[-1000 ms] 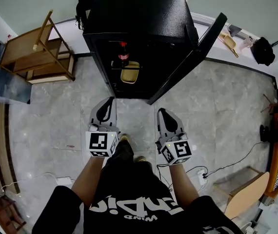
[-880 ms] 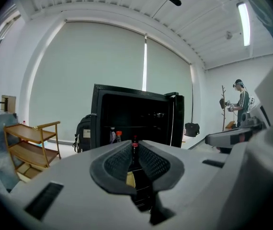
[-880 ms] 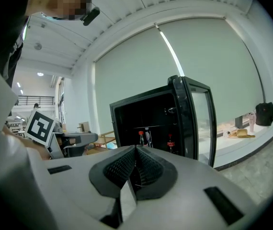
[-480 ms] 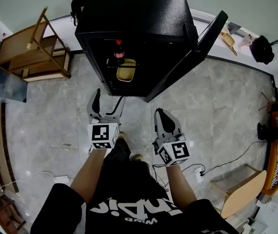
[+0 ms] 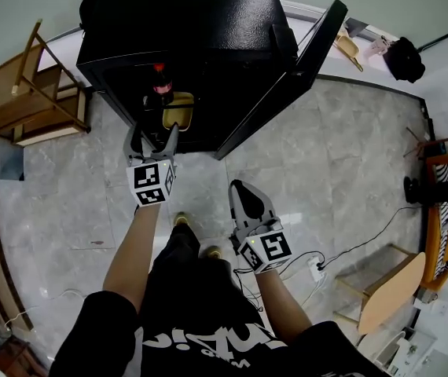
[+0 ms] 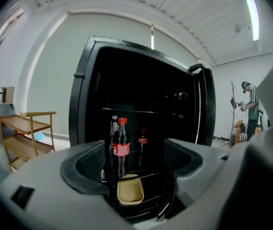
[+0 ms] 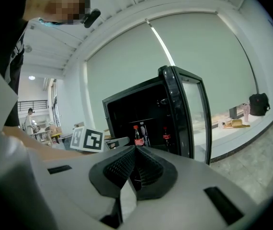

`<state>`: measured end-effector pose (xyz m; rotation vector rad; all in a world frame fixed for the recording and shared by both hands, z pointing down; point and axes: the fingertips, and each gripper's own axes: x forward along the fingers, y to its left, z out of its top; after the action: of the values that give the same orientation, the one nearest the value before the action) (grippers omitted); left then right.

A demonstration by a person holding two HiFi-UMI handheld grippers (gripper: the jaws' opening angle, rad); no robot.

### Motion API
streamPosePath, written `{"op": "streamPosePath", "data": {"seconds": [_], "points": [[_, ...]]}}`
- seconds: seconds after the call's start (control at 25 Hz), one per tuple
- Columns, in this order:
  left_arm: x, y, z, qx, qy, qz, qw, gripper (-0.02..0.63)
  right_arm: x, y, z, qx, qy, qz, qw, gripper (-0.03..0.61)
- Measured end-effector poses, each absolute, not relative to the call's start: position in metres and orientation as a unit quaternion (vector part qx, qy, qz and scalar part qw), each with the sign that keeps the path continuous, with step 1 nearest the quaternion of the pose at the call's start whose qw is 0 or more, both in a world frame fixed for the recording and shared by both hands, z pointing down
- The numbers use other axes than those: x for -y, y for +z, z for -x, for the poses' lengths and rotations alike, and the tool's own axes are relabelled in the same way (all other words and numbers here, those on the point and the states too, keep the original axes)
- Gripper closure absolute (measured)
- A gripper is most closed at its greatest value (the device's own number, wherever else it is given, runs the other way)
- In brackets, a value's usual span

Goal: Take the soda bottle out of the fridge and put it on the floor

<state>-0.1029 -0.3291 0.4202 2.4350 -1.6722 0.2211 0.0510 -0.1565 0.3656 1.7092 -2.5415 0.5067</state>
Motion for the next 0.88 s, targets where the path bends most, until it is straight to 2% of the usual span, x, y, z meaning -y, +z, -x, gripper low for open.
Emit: {"op": "streamPosePath", "data": {"seconds": [0.88], "points": [[0.496, 0.517, 0.086, 0.58, 0.142, -0.797, 0.095, 0.239, 0.16, 0.408, -0.095, 0.771, 0.203, -0.602, 0.037, 0.554]]}}
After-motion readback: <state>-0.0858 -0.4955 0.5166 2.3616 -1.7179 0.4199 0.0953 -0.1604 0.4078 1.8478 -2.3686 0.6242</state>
